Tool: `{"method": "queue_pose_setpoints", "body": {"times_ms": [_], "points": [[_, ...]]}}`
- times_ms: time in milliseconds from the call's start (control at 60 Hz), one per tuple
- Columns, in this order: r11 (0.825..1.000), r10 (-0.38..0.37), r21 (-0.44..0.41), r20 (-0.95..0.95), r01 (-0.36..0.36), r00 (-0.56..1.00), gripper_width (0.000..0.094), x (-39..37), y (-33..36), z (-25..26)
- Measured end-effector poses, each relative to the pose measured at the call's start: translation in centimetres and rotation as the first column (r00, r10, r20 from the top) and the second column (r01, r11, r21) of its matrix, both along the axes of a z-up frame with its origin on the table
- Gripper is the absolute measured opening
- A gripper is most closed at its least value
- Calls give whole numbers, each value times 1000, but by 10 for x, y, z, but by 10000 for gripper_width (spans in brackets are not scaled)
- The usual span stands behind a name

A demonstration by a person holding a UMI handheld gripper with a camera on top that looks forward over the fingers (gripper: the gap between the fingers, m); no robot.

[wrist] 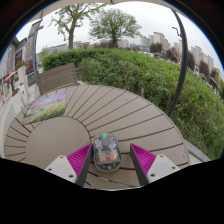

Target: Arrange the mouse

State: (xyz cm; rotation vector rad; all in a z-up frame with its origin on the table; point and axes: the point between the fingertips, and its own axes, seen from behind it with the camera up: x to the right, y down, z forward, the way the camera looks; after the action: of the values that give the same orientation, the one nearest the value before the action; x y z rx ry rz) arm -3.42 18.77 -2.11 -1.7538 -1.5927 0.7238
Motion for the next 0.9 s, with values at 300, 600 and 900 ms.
{"method": "queue_pose_setpoints", "body": {"times_ms": [300, 600, 900], "points": [[1000, -14, 1, -21, 14, 1000, 365, -25, -10, 58], [994, 78, -63, -150, -88, 986, 363, -157, -198, 156], [993, 119, -25, 33, -118, 992, 407, -201, -317, 12]]}}
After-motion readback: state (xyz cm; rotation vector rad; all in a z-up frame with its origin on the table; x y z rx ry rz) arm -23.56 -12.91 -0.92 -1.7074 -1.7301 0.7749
